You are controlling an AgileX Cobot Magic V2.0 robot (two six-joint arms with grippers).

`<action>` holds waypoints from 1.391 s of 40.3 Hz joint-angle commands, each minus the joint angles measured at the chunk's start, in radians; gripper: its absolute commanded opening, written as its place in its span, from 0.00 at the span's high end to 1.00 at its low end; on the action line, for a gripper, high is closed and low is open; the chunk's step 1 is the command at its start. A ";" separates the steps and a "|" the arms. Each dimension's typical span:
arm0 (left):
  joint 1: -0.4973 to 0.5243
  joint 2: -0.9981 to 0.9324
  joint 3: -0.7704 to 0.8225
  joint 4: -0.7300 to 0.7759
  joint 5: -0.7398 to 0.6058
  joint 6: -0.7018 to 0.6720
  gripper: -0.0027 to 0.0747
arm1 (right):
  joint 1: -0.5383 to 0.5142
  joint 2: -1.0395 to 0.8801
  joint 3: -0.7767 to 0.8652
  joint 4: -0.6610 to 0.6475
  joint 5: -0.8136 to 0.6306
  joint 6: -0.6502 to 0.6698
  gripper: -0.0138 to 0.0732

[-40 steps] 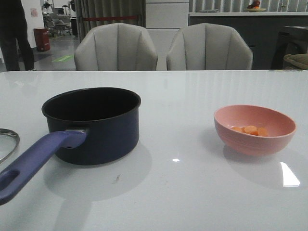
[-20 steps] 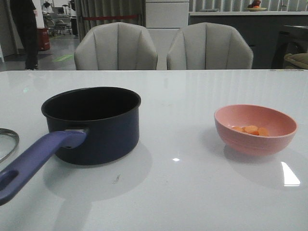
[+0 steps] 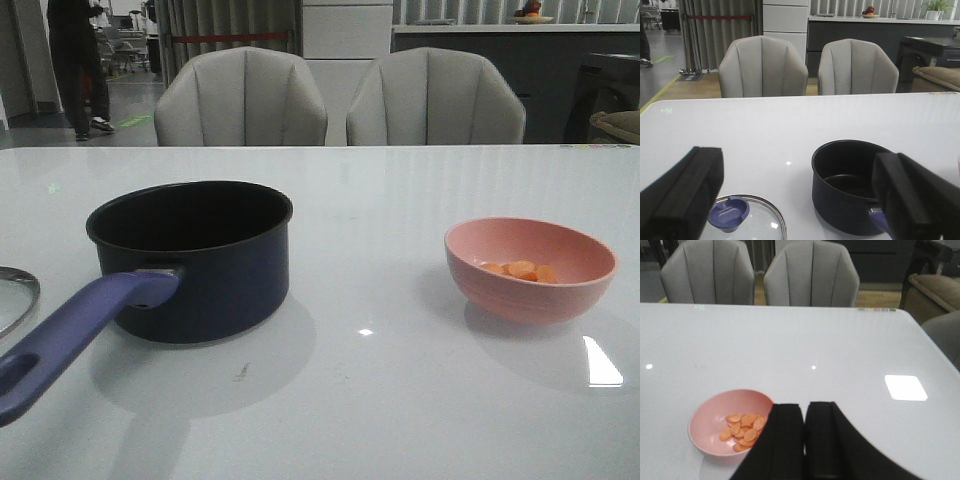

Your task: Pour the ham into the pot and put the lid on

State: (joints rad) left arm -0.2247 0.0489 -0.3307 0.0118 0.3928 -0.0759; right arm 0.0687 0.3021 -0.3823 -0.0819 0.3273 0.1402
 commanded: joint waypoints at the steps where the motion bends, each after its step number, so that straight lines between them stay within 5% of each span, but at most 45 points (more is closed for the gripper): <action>1: -0.009 0.011 -0.025 0.000 -0.088 0.002 0.14 | -0.002 0.029 -0.037 -0.009 -0.054 -0.001 0.67; 7: -0.009 0.011 -0.025 0.000 -0.084 0.002 0.14 | -0.002 0.073 -0.054 0.045 -0.038 0.014 0.65; 21: -0.009 0.011 -0.025 0.000 -0.084 0.002 0.14 | -0.002 0.371 -0.169 0.062 -0.032 0.014 0.25; 47: -0.009 0.011 -0.025 0.000 -0.084 0.002 0.14 | -0.002 1.087 -0.651 0.134 0.326 -0.027 0.24; 56: -0.009 0.011 -0.025 0.000 -0.084 0.002 0.14 | -0.002 1.264 -0.761 0.223 0.352 -0.081 0.24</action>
State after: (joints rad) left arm -0.2247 0.0489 -0.3307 0.0134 0.3928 -0.0759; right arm 0.0687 1.5544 -1.0849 0.0964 0.6987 0.1030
